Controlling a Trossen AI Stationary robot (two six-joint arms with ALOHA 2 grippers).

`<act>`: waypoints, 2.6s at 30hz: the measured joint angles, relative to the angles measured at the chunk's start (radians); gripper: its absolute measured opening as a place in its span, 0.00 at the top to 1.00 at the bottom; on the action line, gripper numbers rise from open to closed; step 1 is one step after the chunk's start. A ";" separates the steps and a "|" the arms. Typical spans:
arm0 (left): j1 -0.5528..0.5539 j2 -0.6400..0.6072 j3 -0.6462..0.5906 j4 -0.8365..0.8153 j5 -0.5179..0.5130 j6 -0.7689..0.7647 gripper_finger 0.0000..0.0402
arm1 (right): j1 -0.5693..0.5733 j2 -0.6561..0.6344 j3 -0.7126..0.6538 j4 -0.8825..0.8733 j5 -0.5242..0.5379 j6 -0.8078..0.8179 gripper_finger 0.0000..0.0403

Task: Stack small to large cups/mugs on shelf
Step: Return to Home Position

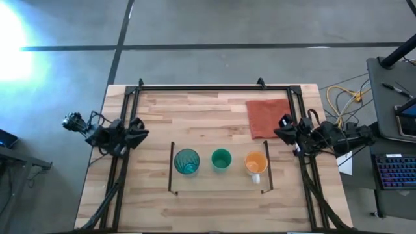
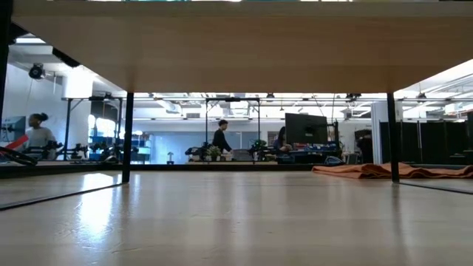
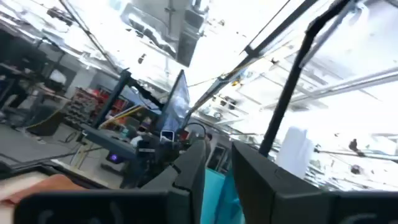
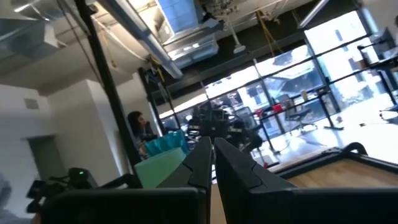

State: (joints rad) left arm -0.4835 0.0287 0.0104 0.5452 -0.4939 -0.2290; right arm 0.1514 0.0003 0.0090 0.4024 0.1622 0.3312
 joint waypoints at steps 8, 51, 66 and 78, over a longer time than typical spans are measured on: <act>0.038 0.000 -0.002 -0.234 -0.114 -0.149 0.84 | -0.004 0.000 0.001 -0.011 -0.038 -0.069 0.97; 0.074 0.041 -0.005 -0.477 -0.368 -0.287 0.84 | -0.004 0.034 0.002 -0.345 0.258 -0.017 0.97; 0.074 0.043 -0.006 -0.477 -0.365 -0.287 0.84 | -0.004 0.034 0.002 -0.345 0.258 -0.017 0.97; 0.074 0.043 -0.006 -0.477 -0.369 -0.287 0.84 | -0.004 0.034 0.002 -0.345 0.258 -0.017 0.97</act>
State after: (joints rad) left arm -0.4095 0.0715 0.0048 0.0677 -0.8631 -0.5159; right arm 0.1478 0.0345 0.0105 0.0570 0.4198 0.3141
